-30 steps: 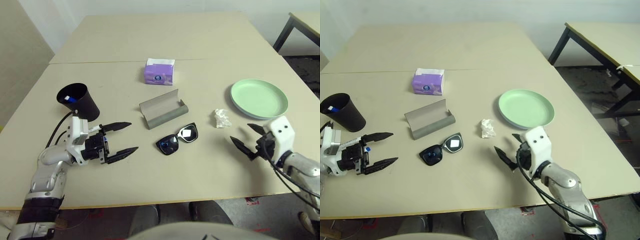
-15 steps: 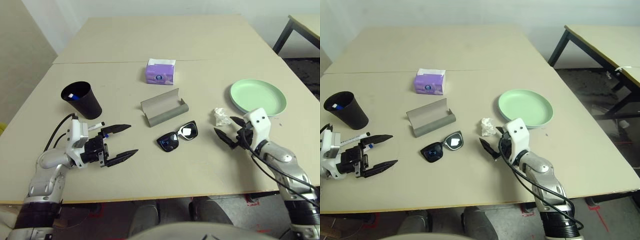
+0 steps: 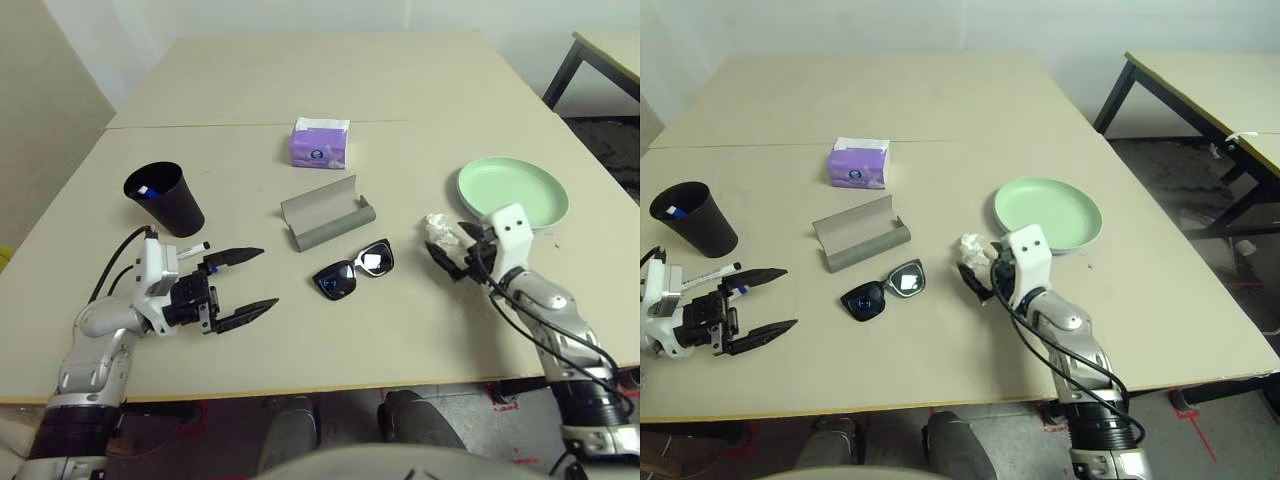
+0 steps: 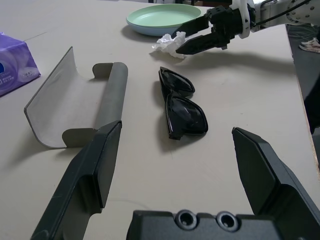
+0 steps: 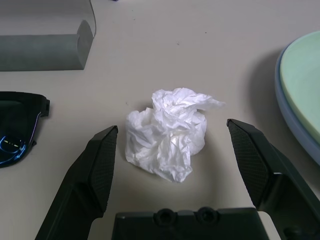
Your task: Organize and tidy the items on the table.
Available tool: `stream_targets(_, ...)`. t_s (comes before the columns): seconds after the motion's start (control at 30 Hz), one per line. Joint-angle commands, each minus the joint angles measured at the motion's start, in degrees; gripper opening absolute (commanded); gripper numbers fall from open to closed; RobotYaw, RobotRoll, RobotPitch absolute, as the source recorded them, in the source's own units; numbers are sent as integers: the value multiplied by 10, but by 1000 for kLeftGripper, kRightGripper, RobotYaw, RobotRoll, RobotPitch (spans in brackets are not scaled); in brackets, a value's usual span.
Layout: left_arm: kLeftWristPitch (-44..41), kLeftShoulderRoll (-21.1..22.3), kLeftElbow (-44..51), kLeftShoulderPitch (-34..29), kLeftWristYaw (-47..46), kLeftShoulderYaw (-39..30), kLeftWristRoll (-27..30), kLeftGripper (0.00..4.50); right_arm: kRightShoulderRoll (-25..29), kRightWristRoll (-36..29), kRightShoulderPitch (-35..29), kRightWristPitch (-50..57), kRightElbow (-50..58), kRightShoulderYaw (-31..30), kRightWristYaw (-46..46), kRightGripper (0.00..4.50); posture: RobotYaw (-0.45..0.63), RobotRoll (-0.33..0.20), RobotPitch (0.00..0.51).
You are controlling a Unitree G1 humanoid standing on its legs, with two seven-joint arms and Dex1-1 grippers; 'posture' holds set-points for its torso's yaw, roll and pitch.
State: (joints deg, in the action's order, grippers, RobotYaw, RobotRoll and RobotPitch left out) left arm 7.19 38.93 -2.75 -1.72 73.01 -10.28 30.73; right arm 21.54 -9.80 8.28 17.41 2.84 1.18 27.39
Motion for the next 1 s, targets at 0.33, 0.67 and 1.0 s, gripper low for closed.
stream_targets(0.33, -2, -12, 15, 5, -15, 2, -3, 4500, 3, -25, -6, 45, 16, 7, 9, 1681, -92, 0, 72)
stream_targets(0.67, -1, -18, 9, 10, -14, 10, -7, 4500, 22, -35, 0, 65, 38, 24, 19, 27, -98, 0, 63)
stream_targets(1.0, 4, -25, -1, 9, -10, 17, -13, 4500, 66, -109, 101, 186, 134, 95, -1, 27, -107, 0, 61)
